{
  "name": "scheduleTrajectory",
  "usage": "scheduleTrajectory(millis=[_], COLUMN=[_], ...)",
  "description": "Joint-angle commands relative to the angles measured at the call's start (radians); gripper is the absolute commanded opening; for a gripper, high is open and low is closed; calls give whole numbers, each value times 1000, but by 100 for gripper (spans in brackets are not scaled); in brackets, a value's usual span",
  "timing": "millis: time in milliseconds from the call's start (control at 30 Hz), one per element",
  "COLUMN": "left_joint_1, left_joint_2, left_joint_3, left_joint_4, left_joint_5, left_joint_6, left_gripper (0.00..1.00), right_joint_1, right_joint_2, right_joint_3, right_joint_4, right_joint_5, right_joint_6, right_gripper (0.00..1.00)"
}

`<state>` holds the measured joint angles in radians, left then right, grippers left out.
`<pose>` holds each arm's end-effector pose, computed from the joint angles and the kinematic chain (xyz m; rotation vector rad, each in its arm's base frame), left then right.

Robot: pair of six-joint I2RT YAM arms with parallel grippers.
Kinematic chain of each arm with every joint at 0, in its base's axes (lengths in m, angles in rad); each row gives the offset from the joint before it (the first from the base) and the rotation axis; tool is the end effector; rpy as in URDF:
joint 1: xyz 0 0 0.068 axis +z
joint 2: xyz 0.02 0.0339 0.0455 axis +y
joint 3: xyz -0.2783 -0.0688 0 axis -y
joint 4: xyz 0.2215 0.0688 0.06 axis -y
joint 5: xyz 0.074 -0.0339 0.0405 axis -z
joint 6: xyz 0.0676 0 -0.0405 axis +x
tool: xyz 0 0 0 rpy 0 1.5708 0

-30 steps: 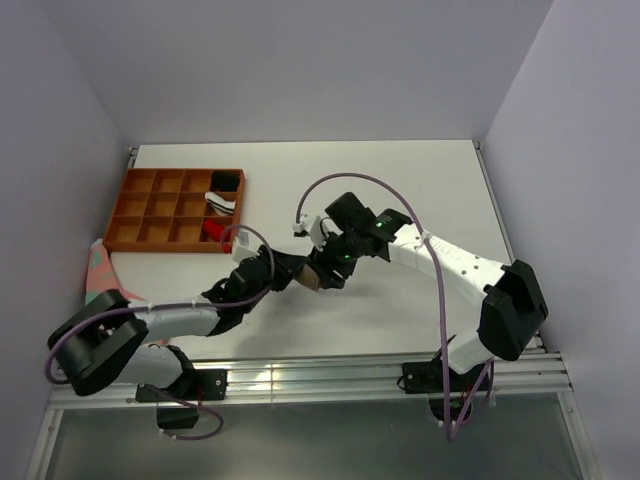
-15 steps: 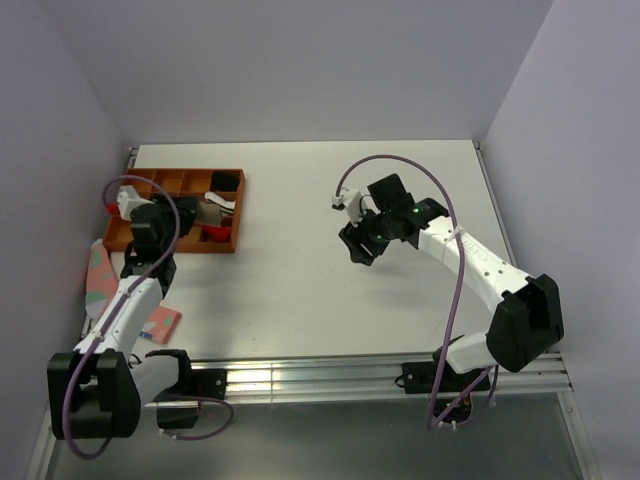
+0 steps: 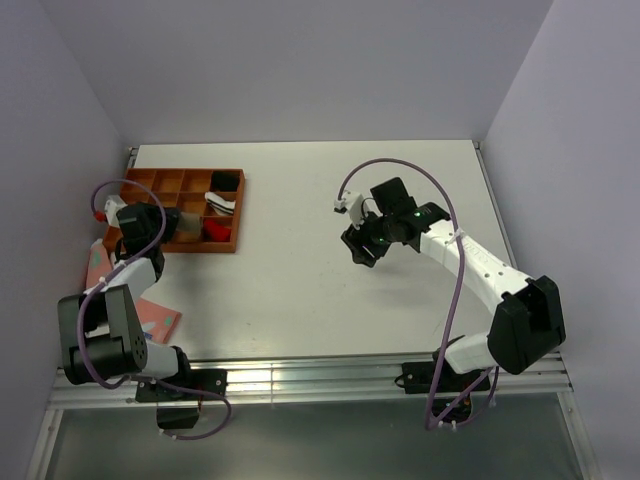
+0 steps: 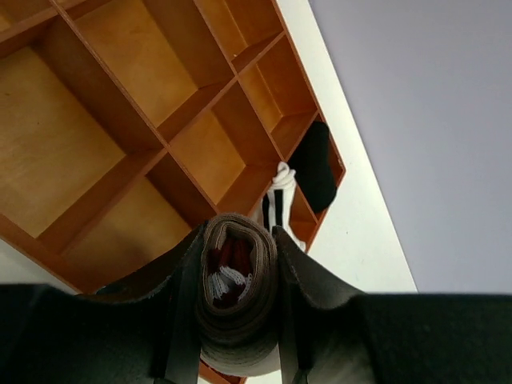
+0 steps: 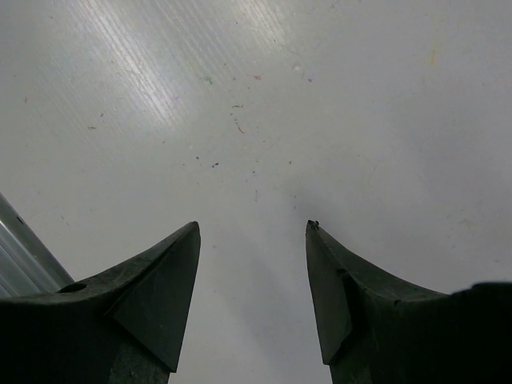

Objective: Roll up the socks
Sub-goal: Place the sock in the storage box.

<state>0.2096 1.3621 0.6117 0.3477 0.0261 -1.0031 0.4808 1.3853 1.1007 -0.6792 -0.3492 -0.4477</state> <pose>0.2894 0.0598 0.2231 -1.1332 1.6645 -0.5385 0.2345 0.1484 0.2695 -1.2455 2.1781 0.4548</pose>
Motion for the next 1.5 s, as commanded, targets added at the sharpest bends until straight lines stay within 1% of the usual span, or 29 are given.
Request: scheduleTrajectory(millis=[0,133,300,633,733,767,867,900,1200,1367,1467], left_joint_1=[16,20,22,22,20,19,14,13,-27,-42,-45], left_joint_2=[26,90,124,219,250,259,288,293,368,425,453], left_joint_3=[42,77,97,92,115,135,170,178,295,355,364], left_joint_4=[131,126,97,62,19,-27,-81,-99,-315,-456,-493], left_joint_5=[5,2,-15,-22,-22,-22,-22,-56,-147,-181,-195], left_joint_6=[32,43,69,64,58,57,60,60,118,144,143], left_gripper=[0,0,0,0,0,1,0,0,0,0,0], right_joint_1=[-5,-5,-5,-5,-5,-5,-5,-5,-4,-5,-5], right_joint_2=[-14,-14,-11,-5,-2,-2,1,7,18,23,24], right_joint_3=[-5,-12,-28,-36,-33,-32,-28,-27,-18,-16,-15], right_joint_4=[47,53,63,61,53,50,43,43,26,20,9], right_joint_5=[-19,-28,-36,-68,-71,-76,-83,-85,-85,-91,-93], right_joint_6=[-22,-28,-36,-39,-39,-42,-42,-43,-45,-43,-45], right_gripper=[63,63,63,62,62,62,62,62,62,62,62])
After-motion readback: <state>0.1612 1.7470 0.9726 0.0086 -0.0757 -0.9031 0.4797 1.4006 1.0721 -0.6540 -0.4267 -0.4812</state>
